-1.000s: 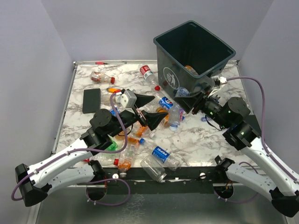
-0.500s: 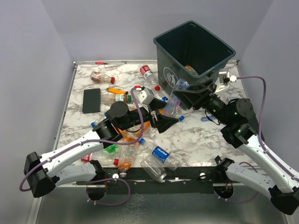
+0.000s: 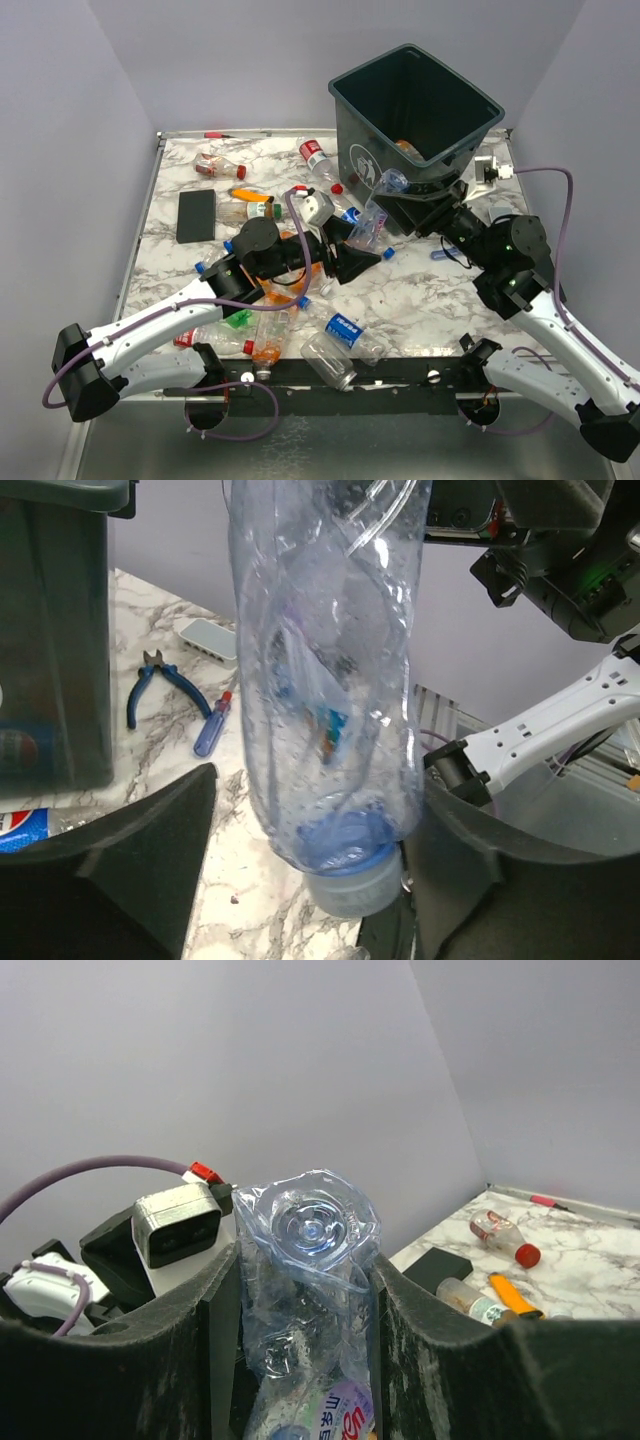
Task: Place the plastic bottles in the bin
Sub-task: Place the plastic bottle in the trash bin.
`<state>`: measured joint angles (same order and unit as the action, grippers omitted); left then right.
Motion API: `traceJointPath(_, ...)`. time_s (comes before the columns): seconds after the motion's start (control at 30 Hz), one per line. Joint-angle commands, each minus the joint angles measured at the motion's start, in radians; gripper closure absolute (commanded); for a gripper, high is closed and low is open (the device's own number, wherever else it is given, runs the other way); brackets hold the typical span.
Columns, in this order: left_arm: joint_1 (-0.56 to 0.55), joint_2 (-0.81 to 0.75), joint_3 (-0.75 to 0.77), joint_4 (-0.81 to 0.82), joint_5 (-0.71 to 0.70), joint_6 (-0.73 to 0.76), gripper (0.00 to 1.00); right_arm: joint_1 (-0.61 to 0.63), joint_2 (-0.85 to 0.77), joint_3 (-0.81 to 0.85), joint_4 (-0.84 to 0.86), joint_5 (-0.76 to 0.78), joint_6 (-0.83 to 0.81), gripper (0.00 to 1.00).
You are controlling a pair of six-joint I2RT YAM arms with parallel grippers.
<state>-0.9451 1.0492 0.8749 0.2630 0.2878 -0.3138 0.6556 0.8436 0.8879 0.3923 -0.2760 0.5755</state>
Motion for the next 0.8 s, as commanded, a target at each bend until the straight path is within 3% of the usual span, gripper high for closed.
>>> traceJointPath(0.0,-0.003,-0.027,-0.024,-0.015,-0.021,0.002,0.37,0.008,-0.030,-0.002,0.016,0.026,-0.027,0.71)
traceJointPath(0.1,-0.003,-0.032,-0.029,-0.030,-0.025,0.003,0.52,0.008,-0.032,0.001,-0.003,0.032,-0.042,0.71)
traceJointPath(0.23,-0.004,-0.027,-0.026,-0.041,-0.021,-0.003,0.43,0.007,-0.032,-0.004,-0.006,0.039,-0.054,0.71)
traceJointPath(0.3,-0.003,-0.021,-0.018,-0.048,-0.014,-0.005,0.43,0.009,-0.032,-0.006,-0.007,0.041,-0.057,0.71)
traceJointPath(0.4,-0.003,-0.011,-0.012,-0.051,-0.002,-0.005,0.57,0.009,-0.027,-0.006,-0.010,0.040,-0.060,0.71)
traceJointPath(0.53,-0.003,-0.005,-0.005,-0.058,0.009,0.005,0.87,0.008,-0.024,0.004,-0.032,0.036,-0.061,0.65)
traceJointPath(0.6,-0.003,-0.006,-0.004,-0.065,0.008,0.015,1.00,0.008,-0.020,0.027,-0.067,0.021,-0.063,0.49)
traceJointPath(0.7,-0.003,-0.020,0.004,-0.089,-0.025,0.045,1.00,0.009,-0.012,0.080,-0.194,0.002,-0.063,0.12)
traceJointPath(0.73,-0.003,-0.030,0.008,-0.100,-0.049,0.060,1.00,0.008,-0.010,0.106,-0.249,0.004,-0.063,0.03)
traceJointPath(0.77,-0.003,-0.041,0.014,-0.114,-0.077,0.081,1.00,0.008,-0.010,0.131,-0.308,0.011,-0.065,0.00)
